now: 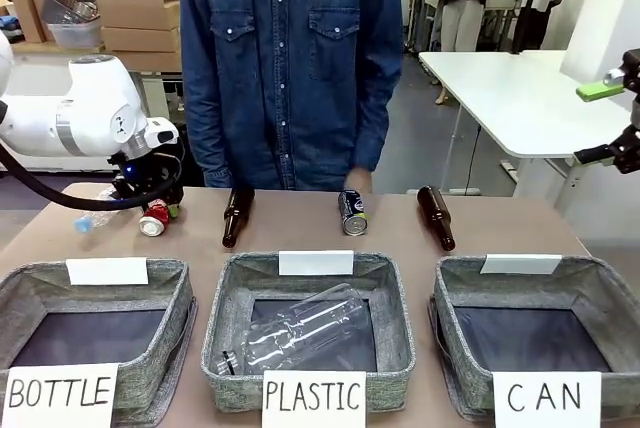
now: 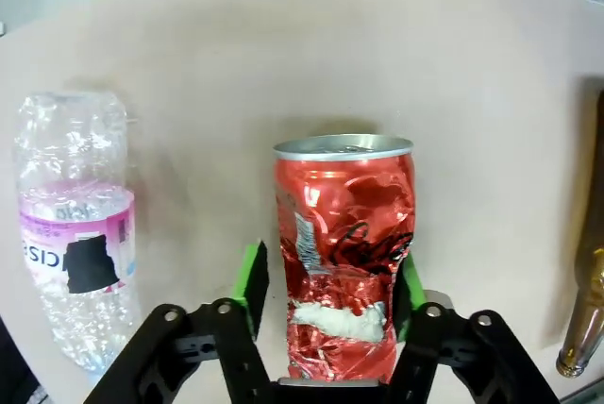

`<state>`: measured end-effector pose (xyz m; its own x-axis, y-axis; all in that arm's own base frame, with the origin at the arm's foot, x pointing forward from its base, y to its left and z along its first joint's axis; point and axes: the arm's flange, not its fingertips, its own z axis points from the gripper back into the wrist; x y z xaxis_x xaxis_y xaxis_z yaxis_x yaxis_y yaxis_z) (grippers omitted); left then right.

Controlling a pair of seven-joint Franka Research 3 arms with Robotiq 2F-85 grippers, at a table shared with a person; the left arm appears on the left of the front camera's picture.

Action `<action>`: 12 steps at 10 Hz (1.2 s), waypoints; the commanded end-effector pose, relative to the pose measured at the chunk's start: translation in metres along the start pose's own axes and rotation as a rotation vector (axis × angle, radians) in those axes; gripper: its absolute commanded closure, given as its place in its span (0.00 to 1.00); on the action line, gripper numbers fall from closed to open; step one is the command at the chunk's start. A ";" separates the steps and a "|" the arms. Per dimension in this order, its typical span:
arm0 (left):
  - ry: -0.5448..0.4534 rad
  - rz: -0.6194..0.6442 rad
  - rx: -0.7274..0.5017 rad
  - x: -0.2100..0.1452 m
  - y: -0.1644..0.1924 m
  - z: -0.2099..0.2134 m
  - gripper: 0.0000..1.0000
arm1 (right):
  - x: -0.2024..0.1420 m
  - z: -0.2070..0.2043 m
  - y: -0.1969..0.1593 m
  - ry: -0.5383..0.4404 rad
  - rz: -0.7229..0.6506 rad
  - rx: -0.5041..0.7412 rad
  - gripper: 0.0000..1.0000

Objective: Sort the can waste into the basket.
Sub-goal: Pick up the can waste from the table and place it in the right Fabric basket.

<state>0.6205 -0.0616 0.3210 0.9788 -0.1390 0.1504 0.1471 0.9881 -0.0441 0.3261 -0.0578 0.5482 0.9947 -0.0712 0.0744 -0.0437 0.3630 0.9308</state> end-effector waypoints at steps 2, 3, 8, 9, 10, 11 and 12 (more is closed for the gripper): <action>0.016 0.032 0.005 0.001 -0.002 0.001 1.00 | 0.000 0.001 0.000 0.009 0.025 -0.003 0.00; 0.014 0.033 -0.003 0.000 -0.002 0.003 1.00 | 0.000 0.001 0.000 0.009 0.025 -0.003 0.00; -0.003 0.049 -0.029 -0.009 -0.002 0.036 0.90 | 0.000 0.001 0.000 0.009 0.025 -0.003 0.00; -0.019 0.031 -0.041 -0.021 -0.003 0.075 0.90 | 0.000 0.001 0.000 0.009 0.025 -0.003 0.00; -0.022 -0.003 -0.071 -0.051 -0.006 0.138 0.90 | 0.000 0.001 0.000 0.009 0.025 -0.003 0.00; -0.008 -0.053 -0.155 -0.088 -0.011 0.192 0.90 | 0.000 0.001 0.000 0.009 0.025 -0.003 0.00; -0.001 -0.158 -0.265 -0.132 -0.019 0.237 0.90 | 0.000 0.001 0.000 0.009 0.025 -0.003 0.00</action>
<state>0.5138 -0.0632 0.5012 0.9610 -0.2070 0.1836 0.2407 0.9526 -0.1861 0.3263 -0.0577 0.5488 0.9947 -0.0704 0.0754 -0.0447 0.3644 0.9302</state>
